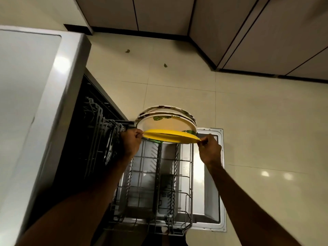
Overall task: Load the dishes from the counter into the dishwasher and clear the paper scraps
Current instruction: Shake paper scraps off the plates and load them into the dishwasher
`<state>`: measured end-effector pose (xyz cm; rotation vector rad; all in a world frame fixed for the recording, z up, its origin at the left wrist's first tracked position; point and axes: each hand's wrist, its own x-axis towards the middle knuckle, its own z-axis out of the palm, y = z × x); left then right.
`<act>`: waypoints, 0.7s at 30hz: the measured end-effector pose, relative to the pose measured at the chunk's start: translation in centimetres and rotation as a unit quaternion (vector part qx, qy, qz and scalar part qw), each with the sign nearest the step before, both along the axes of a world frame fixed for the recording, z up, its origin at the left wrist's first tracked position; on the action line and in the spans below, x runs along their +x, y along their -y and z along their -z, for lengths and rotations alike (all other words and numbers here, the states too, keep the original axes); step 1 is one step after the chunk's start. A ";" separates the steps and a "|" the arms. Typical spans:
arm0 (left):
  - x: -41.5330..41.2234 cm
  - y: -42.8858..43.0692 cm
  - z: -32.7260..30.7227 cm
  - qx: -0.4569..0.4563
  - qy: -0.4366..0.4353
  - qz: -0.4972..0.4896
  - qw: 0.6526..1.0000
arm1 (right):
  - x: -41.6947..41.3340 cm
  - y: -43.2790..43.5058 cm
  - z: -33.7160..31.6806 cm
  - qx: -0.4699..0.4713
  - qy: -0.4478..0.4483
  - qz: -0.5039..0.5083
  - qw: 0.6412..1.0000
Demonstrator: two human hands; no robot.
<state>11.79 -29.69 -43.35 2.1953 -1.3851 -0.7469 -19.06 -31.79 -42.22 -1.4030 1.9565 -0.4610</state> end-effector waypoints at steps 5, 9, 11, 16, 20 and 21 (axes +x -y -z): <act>0.2 0.0 1.9 0.017 -0.013 -0.012 1.000 | 0.6 -0.1 1.7 0.007 0.007 0.012 1.000; 0.1 0.0 2.8 0.033 -0.013 -0.015 0.999 | 1.2 0.2 2.8 0.024 0.011 0.026 0.999; -0.2 0.1 3.4 0.061 -0.039 -0.006 0.997 | 1.5 0.4 3.4 0.036 0.026 0.048 0.998; -1.1 0.5 4.8 0.161 -0.098 0.026 0.982 | 2.7 1.1 3.9 0.100 0.098 0.093 0.986; -0.8 1.2 4.6 0.196 -0.114 0.038 0.973 | 2.9 1.5 3.9 0.135 0.076 0.065 0.986; -0.6 1.0 4.6 0.203 -0.115 0.045 0.971 | 2.9 1.5 3.8 0.143 0.081 0.063 0.984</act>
